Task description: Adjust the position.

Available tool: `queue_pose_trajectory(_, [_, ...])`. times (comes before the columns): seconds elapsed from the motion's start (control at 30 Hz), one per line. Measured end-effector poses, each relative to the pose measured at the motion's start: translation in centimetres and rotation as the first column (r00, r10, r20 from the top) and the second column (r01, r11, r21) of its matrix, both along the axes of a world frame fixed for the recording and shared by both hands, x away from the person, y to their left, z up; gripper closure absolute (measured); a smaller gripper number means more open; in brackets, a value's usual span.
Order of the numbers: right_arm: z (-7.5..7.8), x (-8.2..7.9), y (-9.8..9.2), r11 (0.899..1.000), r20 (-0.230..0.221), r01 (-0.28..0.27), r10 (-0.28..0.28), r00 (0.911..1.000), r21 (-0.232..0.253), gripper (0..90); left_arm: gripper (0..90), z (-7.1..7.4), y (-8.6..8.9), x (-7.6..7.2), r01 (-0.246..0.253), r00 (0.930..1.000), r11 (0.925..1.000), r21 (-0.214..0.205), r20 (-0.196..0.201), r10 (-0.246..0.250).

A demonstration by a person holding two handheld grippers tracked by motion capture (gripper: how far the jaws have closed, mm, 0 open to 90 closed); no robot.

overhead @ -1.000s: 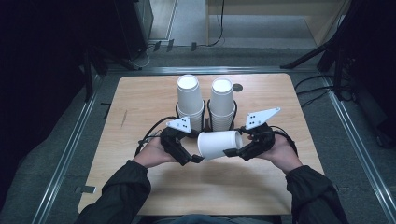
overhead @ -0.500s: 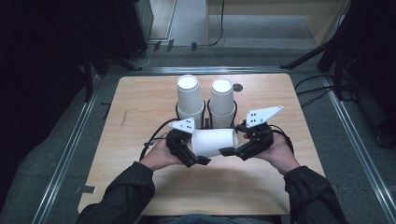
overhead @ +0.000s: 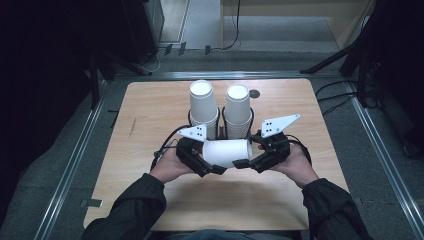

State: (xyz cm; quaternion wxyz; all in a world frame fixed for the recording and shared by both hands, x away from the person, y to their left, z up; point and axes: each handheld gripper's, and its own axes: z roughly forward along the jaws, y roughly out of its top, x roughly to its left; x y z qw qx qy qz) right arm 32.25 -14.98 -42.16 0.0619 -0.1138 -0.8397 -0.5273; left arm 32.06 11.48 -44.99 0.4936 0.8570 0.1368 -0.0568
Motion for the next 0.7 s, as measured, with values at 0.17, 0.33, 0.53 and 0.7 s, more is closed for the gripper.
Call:
queue_pose_trajectory(0.17, [0.0, 0.1, -0.5, 1.0, 0.004, 0.026, -0.026, 0.9997, -0.014, 15.0, 11.3, 0.3, 1.0, 0.6, -0.01, 0.9988, 0.9999, 0.008, -0.047, 0.01])
queue_pose_trajectory(0.33, [-0.2, 0.1, -0.7, 0.999, 0.017, 0.016, -0.015, 0.9997, -0.052, 14.0, 11.2, 0.5, 1.7, 0.5, -0.005, 0.9993, 0.9997, 0.024, -0.036, 0.006])
queue_pose_trajectory(0.53, [-1.1, -0.1, -0.3, 0.99, 0.026, 0.013, -0.009, 0.9996, -0.139, 14.0, 11.2, 0.9, 2.3, 0.5, -0.032, 0.9994, 0.996, 0.084, -0.007, 0.033])
queue_pose_trajectory(0.7, [-1.6, 0.0, -0.2, 0.981, 0.039, 0.029, -0.022, 0.999, -0.19, 14.0, 11.1, 1.3, 2.7, 0.5, -0.038, 0.9993, 0.9907, 0.131, 0.009, 0.038])
